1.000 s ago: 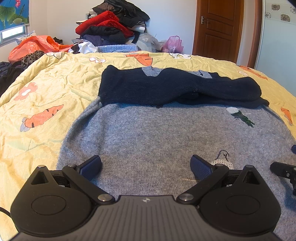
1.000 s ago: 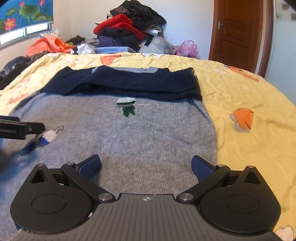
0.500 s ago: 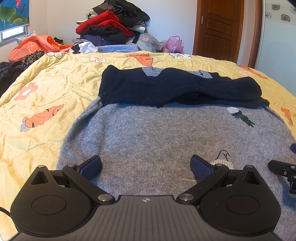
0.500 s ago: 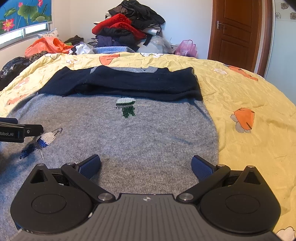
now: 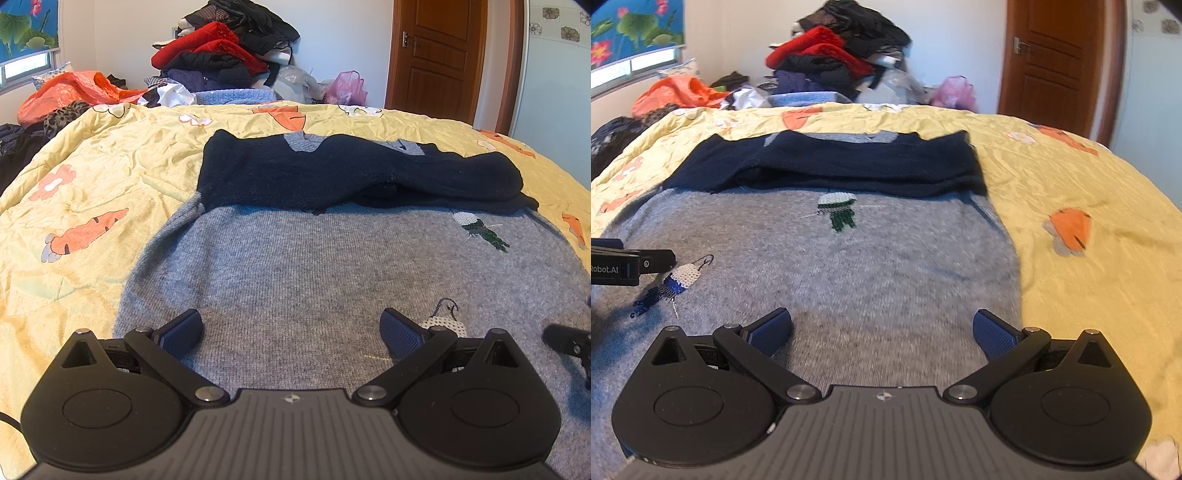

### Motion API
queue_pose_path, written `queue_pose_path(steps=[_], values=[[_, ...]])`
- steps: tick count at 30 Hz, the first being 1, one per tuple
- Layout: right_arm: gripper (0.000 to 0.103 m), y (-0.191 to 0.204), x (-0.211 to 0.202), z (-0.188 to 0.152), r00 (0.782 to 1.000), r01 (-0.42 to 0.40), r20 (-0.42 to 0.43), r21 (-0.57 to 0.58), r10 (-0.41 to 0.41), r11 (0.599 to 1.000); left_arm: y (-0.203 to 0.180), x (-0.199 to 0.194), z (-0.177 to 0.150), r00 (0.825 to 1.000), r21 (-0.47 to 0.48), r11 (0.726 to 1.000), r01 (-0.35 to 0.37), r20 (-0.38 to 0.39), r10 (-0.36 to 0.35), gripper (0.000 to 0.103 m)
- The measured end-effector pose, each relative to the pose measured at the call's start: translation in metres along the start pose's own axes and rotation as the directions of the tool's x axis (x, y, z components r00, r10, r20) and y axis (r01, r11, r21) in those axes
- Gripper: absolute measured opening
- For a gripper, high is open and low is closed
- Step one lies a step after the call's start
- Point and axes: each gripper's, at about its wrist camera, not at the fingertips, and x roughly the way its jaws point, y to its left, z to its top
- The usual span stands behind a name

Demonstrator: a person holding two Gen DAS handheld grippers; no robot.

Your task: Fold small clothes

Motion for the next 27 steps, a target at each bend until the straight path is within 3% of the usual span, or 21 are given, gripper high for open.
queue_pose_path(steps=[8,16,21,23,27], values=[[0.103,0.003,-0.005,-0.008,1.0,0.014,0.008,0.017,-0.014,1.0,0.001,0.0,0.0,1.0,-0.002,1.0,-0.003,-0.002,0.003,0.103],[0.103,0.003,-0.005,-0.007,1.0,0.009,0.01,0.018,-0.009,1.0,0.0,-0.016,-0.007,0.998,-0.003,0.999,-0.052,-0.028,0.052,0.103],[0.103,0.003,-0.005,-0.007,1.0,0.009,0.01,0.018,-0.01,1.0,-0.004,-0.027,-0.023,1.0,0.05,0.998,-0.024,-0.009,0.024,0.103],[0.103,0.003,-0.005,-0.007,1.0,0.009,0.01,0.018,-0.009,1.0,0.001,-0.027,-0.024,1.0,0.023,1.0,0.005,-0.005,-0.005,0.103],[0.103,0.003,-0.005,-0.006,1.0,0.009,0.01,0.017,-0.009,1.0,-0.001,-0.023,-0.021,1.0,0.011,1.0,-0.01,-0.007,0.01,0.103]])
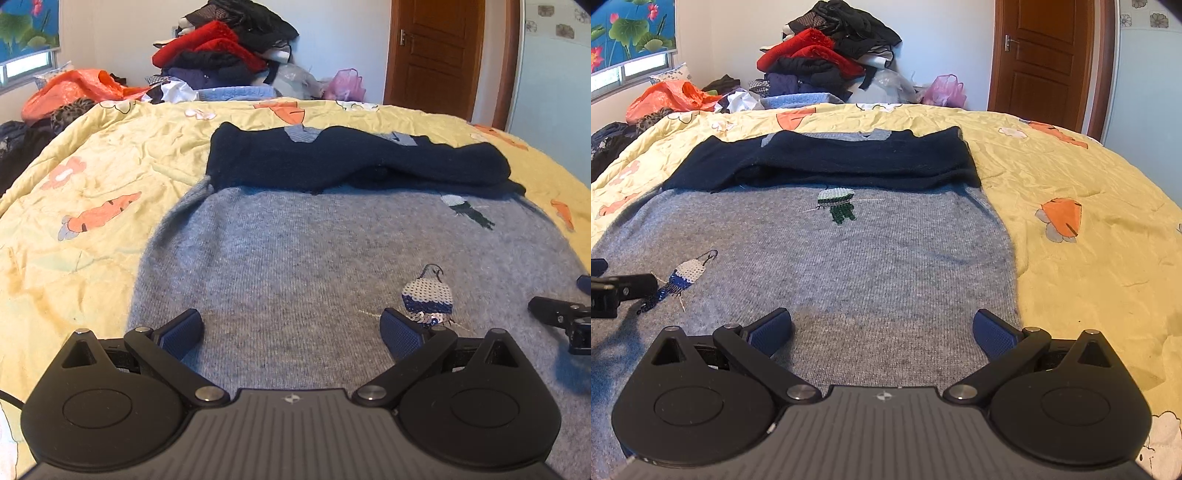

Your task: Fold small clothes

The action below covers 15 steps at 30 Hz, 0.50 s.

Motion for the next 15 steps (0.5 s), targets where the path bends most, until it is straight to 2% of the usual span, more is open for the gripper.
queue_pose_path(steps=[15], values=[[0.103,-0.0002,0.0003,-0.0001,1.0,0.0,0.0,0.0,0.0,1.0,0.0001,-0.0004,-0.0003,1.0,-0.003,1.0,0.002,0.002,-0.002,0.103]])
